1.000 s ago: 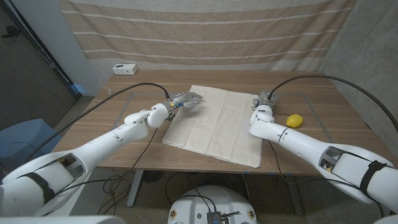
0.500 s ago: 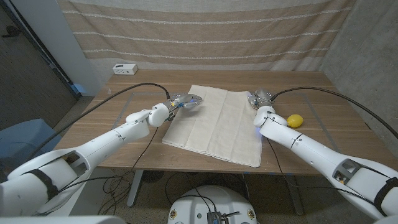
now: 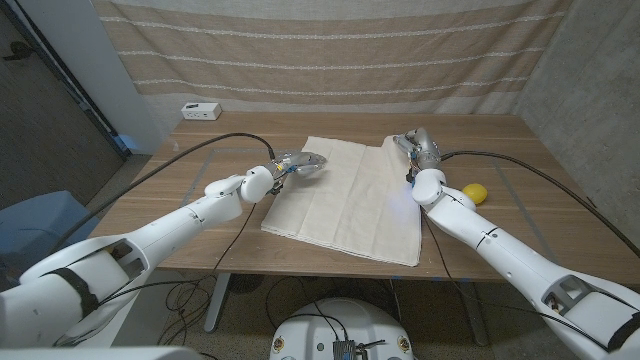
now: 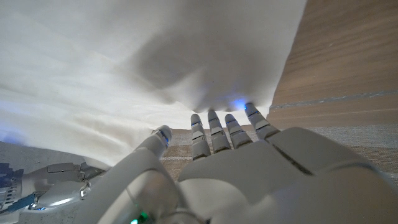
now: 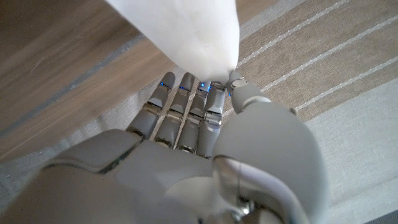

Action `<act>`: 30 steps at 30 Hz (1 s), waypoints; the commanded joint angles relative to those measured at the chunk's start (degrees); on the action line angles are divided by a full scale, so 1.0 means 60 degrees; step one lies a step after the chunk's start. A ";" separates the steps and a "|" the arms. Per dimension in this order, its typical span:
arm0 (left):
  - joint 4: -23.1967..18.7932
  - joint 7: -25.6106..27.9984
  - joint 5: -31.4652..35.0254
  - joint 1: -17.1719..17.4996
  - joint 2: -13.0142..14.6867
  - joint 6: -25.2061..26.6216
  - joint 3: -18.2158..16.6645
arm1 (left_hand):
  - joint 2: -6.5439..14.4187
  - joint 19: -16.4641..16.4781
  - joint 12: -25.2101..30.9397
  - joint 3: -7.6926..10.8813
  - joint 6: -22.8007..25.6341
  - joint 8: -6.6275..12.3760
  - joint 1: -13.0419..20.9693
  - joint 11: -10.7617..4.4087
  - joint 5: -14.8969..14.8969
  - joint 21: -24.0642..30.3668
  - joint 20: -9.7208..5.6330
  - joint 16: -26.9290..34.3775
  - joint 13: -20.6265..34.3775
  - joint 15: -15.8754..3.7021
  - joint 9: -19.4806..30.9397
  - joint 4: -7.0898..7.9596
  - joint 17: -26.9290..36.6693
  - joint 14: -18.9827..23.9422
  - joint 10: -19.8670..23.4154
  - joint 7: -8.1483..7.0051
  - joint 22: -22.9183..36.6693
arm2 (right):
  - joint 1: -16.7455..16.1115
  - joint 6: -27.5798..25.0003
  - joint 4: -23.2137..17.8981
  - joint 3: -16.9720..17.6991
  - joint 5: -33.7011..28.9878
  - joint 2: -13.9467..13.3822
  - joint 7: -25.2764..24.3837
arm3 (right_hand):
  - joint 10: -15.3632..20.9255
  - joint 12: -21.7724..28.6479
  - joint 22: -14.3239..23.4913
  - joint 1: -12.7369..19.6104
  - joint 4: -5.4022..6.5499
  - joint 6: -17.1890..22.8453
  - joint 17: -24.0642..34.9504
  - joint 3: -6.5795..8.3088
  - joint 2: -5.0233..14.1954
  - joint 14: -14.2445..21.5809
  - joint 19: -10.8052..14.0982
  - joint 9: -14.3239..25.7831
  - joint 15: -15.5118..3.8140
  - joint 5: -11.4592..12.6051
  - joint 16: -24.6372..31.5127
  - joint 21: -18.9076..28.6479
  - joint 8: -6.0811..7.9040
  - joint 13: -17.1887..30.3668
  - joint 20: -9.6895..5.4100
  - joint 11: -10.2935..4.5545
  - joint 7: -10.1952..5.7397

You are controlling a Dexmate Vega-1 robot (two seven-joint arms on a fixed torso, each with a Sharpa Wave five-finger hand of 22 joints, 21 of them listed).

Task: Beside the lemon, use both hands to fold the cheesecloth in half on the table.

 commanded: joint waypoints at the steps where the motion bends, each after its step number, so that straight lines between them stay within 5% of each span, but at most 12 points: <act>1: -0.0121 0.0064 -0.0058 0.0065 0.0071 0.0042 -0.0013 | -0.0029 -0.0047 -0.0040 0.0022 -0.0054 -0.0028 -0.0071 -0.0017 0.0072 -0.0050 -0.0041 -0.0016 0.0051 -0.0411 0.0021 0.0026 0.0014 -0.0101 -0.0065 -0.0035 0.0018 | -0.0235 0.1328 -0.0171 0.0266 -0.0100 0.0016 0.0051 | 0.0075 0.0711 0.0457 0.1214 -0.0090 0.0075 0.3831 -0.0675 0.0003 0.1014 0.1474 0.0045 -0.1474 -0.0022 0.3318 0.1128 0.0044 0.0941 0.0066 -0.0043 0.0064; 2: -0.0143 0.0059 -0.0073 0.0081 0.0084 0.0049 -0.0024 | -0.0028 -0.0053 -0.0045 0.0022 -0.0058 -0.0027 -0.0073 -0.0009 0.0072 -0.0054 -0.0047 -0.0016 0.0051 -0.0416 0.0021 0.0027 0.0014 -0.0104 -0.0073 -0.0037 0.0018 | -0.0190 0.1323 -0.0176 0.0209 -0.0213 -0.0010 0.0090 | 0.0023 0.0706 0.0600 0.1501 -0.0094 0.0038 0.4615 -0.0756 -0.0024 0.1215 0.1696 0.0056 -0.1469 -0.0033 0.3999 0.1434 0.0006 0.1049 0.0048 -0.0021 0.0142; 4: -0.0191 0.0082 -0.0098 0.0126 0.0114 0.0070 -0.0056 | -0.0024 -0.0069 -0.0051 0.0023 -0.0080 -0.0026 -0.0081 -0.0006 0.0074 -0.0065 -0.0062 -0.0020 0.0051 -0.0437 0.0021 0.0031 0.0014 -0.0130 -0.0083 -0.0055 0.0018 | -0.0082 0.1139 -0.0283 0.0054 -0.0491 -0.0112 0.0242 | -0.0104 0.0611 0.0833 0.1973 -0.0071 -0.0142 0.5608 -0.0830 0.0046 0.1428 0.2179 0.0118 -0.1533 -0.0015 0.4785 0.2005 -0.0095 0.1092 -0.0493 0.0192 0.0310; 11: -0.0243 0.0001 -0.0158 0.0191 0.0185 0.0140 -0.0092 | -0.0022 -0.0074 -0.0074 0.0020 -0.0148 -0.0028 -0.0112 -0.0035 0.0076 -0.0081 -0.0127 -0.0020 0.0051 -0.0463 0.0022 0.0053 0.0018 -0.0176 -0.0130 -0.0087 0.0019 | 0.0274 0.1481 -0.0221 -0.0364 -0.1245 -0.0114 0.0477 | -0.0845 0.0392 0.1193 0.2283 0.0164 -0.0919 0.6136 -0.1042 0.0434 0.1721 0.2094 0.0468 -0.1543 0.0060 0.5029 0.2618 -0.0379 0.1312 -0.1881 0.0032 0.0468; 30: -0.0193 -0.0016 -0.0255 0.0278 0.0288 0.0015 -0.0137 | -0.0033 -0.0044 -0.0153 0.0006 -0.0469 -0.0062 -0.0180 -0.0090 0.0084 -0.0108 -0.0165 -0.0024 0.0048 -0.0507 0.0022 0.0080 0.0012 -0.0298 -0.0345 -0.0142 0.0023 | 0.0966 0.2800 0.0131 -0.0668 -0.1505 0.0593 0.1318 | -0.0884 0.0429 0.1286 0.2648 0.0142 -0.0919 0.6058 -0.1151 0.0450 0.1975 0.1955 0.0700 -0.1551 0.0087 0.4377 0.3157 -0.0508 0.1304 -0.2020 0.0188 0.0626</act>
